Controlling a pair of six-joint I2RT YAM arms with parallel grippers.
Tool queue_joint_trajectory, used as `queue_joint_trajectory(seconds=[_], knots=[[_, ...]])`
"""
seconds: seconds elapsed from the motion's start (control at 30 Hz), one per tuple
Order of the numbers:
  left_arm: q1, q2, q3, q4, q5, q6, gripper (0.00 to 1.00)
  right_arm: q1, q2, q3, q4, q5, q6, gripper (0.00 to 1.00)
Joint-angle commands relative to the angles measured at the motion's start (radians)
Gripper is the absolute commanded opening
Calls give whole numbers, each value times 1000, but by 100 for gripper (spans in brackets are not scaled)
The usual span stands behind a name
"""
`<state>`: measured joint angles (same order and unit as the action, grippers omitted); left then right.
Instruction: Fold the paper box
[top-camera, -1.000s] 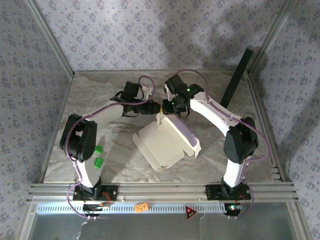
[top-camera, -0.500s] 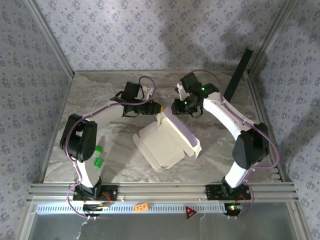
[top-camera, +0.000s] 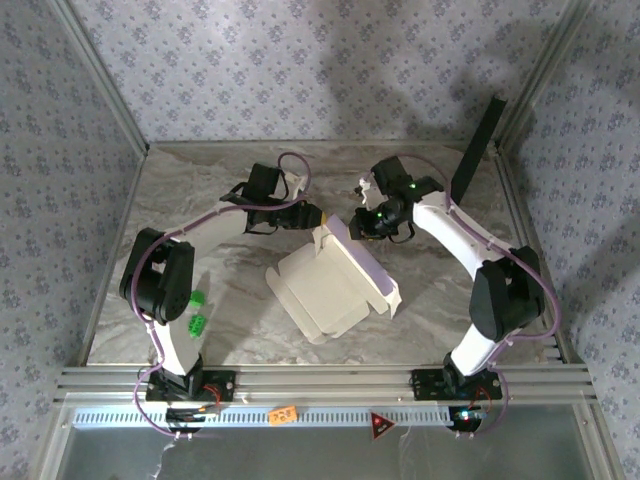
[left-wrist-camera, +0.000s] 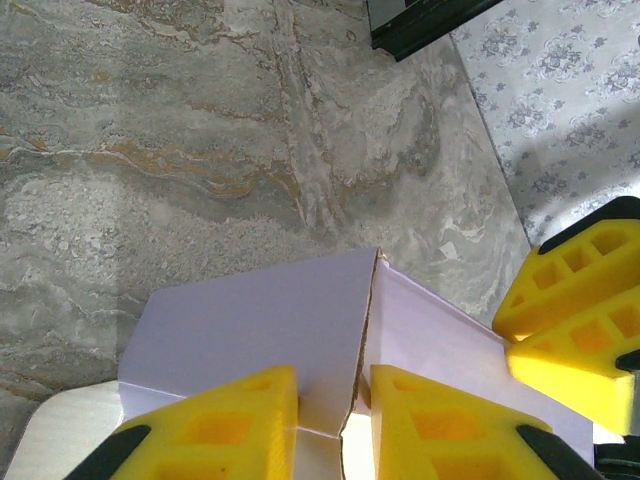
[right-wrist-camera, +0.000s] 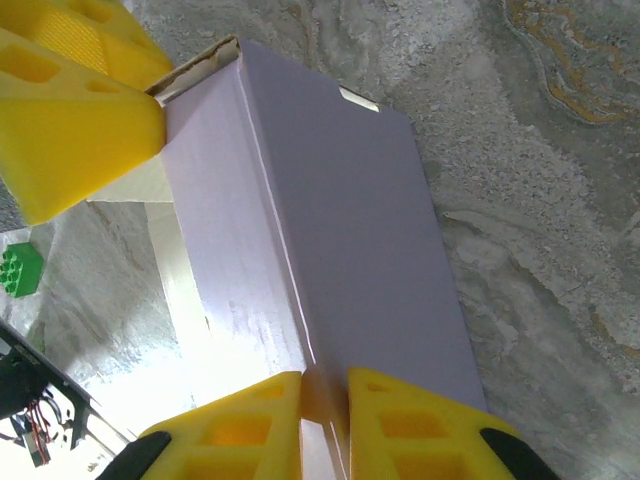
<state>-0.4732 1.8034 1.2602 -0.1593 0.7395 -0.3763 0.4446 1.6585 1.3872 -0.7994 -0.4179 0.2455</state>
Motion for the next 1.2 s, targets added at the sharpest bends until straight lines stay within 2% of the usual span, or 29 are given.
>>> queue_joint_trajectory(seconds=[0.0,0.13,0.3,0.5,0.63,0.8,0.9,1.17], knots=[[-7,-10,-2,-79,-26,42,32,-6,-10,-27,2,-13,-12,17],[17,-68,-14,-63,-26,81,40,-8,-10,-33,7,-15,-12,17],[73,-127,-31,-41,-5,135,42,-11,-6,-32,11,-15,-11,17],[118,-128,-54,-25,16,219,44,-15,-1,-30,10,-19,-14,17],[118,-93,-95,22,30,320,44,-16,5,-27,8,-21,-14,17],[106,-62,-199,223,89,391,46,-16,10,-26,5,-24,-16,17],[83,-22,-192,212,78,458,47,-15,12,-28,5,-26,-15,17],[46,74,-182,302,111,472,46,-13,17,-23,2,-34,-15,17]])
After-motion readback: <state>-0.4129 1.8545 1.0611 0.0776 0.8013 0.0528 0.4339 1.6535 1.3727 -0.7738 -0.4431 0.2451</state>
